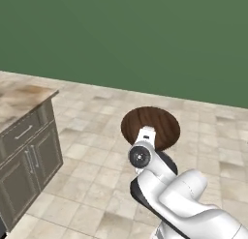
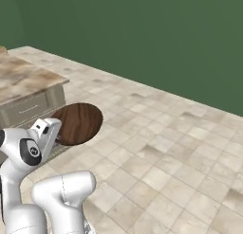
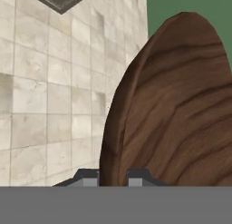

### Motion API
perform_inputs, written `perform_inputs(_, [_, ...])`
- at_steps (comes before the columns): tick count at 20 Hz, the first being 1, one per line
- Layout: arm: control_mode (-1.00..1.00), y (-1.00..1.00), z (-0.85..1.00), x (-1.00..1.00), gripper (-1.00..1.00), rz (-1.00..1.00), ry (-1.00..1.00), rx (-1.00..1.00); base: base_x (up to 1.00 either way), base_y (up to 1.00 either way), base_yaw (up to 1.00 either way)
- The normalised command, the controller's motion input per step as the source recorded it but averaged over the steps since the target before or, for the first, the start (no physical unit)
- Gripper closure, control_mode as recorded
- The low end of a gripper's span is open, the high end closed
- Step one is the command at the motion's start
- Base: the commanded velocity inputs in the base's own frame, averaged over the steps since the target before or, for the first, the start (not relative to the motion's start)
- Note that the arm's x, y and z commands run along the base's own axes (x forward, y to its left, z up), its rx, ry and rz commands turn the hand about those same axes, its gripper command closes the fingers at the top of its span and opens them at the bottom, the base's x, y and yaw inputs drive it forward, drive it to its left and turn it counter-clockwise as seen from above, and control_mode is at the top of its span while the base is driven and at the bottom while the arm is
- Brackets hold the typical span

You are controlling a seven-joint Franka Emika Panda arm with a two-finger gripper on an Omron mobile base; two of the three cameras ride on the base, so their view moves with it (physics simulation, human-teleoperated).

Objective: Move the bowls from the cabinet to the plates on the dining table.

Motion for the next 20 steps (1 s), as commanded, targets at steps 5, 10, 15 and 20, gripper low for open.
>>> perform_inputs(5, [1.00,0.00,0.00,0.00,1.00,0.00,0.00,0.00,1.00,-0.71,0.00])
perform_inputs(10, [1.00,0.00,0.00,0.00,1.00,0.00,0.00,0.00,1.00,-0.46,0.03])
perform_inputs(15, [1.00,0.00,0.00,0.00,1.00,0.00,0.00,0.00,1.00,-0.15,0.10])
perform_inputs(20, [1.00,0.00,0.00,0.00,1.00,0.00,0.00,0.00,1.00,-0.05,0.17])
